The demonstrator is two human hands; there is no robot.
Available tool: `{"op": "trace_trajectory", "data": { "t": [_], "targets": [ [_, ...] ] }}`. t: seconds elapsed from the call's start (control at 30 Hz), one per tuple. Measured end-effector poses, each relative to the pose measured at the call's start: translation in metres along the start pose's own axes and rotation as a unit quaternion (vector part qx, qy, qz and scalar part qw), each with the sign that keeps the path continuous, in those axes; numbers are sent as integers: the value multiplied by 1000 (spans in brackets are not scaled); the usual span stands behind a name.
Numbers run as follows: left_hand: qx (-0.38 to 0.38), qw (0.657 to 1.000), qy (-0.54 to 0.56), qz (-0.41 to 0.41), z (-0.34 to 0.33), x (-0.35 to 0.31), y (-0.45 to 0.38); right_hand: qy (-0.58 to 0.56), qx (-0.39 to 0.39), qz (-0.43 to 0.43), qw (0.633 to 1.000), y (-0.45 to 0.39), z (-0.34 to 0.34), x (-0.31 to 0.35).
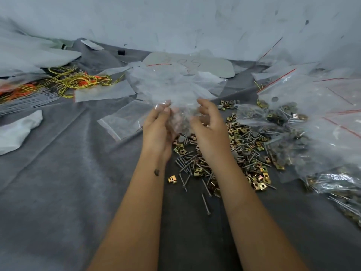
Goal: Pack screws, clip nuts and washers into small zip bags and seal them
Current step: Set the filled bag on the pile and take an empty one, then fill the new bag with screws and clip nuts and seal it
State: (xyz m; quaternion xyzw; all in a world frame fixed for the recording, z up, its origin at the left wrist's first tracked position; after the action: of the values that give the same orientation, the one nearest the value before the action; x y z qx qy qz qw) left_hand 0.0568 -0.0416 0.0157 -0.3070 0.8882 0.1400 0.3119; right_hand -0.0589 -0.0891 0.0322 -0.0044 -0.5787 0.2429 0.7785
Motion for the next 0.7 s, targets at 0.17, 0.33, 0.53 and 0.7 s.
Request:
{"op": "trace_trajectory", "data": {
  "t": [0.17, 0.33, 0.53, 0.7],
  "targets": [
    [120, 986, -25, 115, -2, 14, 0, -231, 24, -127, 964, -4, 17, -19],
    [211, 964, -41, 155, 1, 18, 4, -414, 66, -161, 893, -7, 27, -22],
    [115, 986, -117, -6, 7, 5, -1, -275, 39, -149, 949, -4, 47, -26],
    [-21, 952, -251, -174, 15, -10, 8, -267, 9, -147, 952, -1, 46, -26]
  ]
}}
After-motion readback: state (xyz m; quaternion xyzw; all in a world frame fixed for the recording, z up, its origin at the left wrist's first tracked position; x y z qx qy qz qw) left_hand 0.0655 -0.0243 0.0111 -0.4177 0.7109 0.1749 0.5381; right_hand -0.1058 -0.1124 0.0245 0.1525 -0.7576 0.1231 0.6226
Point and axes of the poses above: each hand's wrist, its own y-axis away from the middle knuckle, its own z-axis out of the back of the hand, x = y × z, the point moved 4 cm from there along -y, towards the middle knuckle, and after that the axes turned 9 degrees about y, right-handed, at the moved point
